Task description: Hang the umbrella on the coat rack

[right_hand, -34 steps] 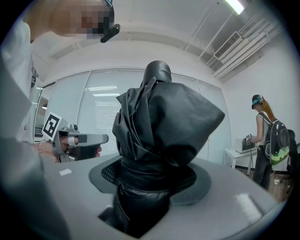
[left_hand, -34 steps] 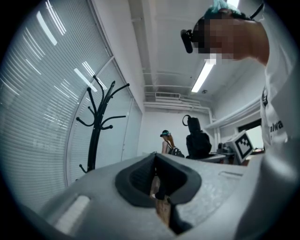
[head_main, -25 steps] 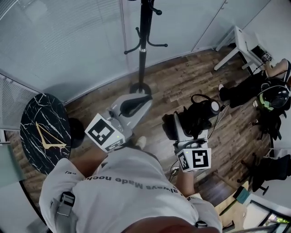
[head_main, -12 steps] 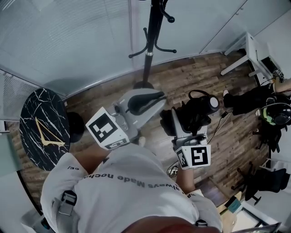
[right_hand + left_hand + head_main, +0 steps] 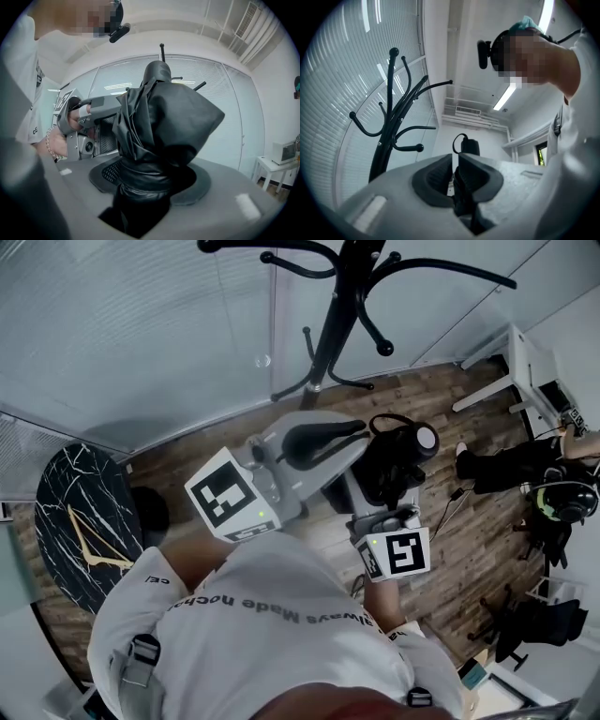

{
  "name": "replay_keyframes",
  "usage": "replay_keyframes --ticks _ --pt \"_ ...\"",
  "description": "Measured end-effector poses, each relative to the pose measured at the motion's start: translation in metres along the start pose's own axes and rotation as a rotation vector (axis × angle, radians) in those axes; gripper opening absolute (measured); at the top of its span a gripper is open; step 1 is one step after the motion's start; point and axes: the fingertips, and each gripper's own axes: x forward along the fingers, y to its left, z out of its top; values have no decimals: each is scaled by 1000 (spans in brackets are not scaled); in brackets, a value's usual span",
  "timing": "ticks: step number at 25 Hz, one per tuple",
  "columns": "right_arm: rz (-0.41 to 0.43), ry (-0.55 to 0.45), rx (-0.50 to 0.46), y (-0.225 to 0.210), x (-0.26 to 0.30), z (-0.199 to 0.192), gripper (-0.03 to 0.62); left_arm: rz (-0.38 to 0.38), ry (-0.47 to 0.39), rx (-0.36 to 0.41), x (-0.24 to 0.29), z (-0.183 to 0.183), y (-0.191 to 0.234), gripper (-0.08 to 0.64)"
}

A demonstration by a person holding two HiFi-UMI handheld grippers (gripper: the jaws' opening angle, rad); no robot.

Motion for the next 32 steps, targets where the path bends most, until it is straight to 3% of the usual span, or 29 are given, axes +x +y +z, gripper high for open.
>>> replay_keyframes --ticks 13,32 --pt "-8 6 16 -45 69 -4 258 24 -28 13 29 8 78 43" --pt "9 72 47 -64 86 -29 258 88 -28 18 42 0 99 43"
